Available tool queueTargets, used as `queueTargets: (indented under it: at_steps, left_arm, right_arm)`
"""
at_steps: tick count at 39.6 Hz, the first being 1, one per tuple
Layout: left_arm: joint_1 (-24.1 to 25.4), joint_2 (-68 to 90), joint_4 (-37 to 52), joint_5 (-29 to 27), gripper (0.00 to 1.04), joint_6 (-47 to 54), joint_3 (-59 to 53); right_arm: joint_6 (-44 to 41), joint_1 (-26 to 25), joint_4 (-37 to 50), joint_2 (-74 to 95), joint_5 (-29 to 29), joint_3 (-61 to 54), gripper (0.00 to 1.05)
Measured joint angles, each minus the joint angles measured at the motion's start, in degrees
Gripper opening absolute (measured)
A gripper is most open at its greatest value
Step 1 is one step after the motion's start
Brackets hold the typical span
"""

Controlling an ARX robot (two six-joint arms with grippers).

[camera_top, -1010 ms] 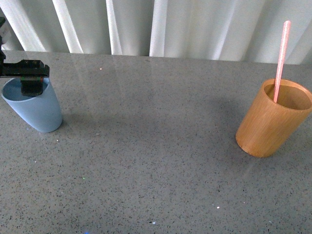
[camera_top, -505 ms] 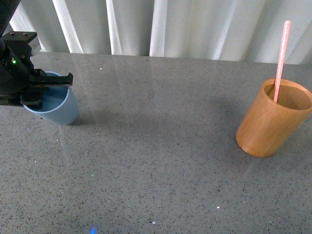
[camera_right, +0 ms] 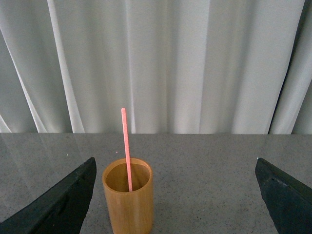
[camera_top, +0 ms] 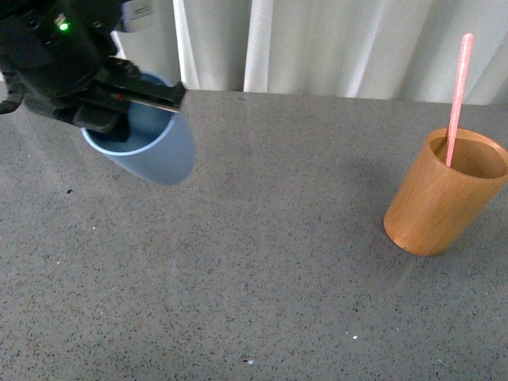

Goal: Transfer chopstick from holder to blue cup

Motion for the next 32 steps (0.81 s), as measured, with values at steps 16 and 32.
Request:
queueTargets:
  at_steps: [16,32]
  left_arm:
    - [-15.1,6.3,-1.1,-1.9,0.04,-1.9,3.2]
    - [-20.8,15.5,1.2,-3.0,0.04,-5.0,9.7]
  right_arm:
    - [0.0,0.0,0.0,0.0,0.0,0.0,0.95]
    - [0.0,0.0,0.0,0.0,0.0,0.0,0.95]
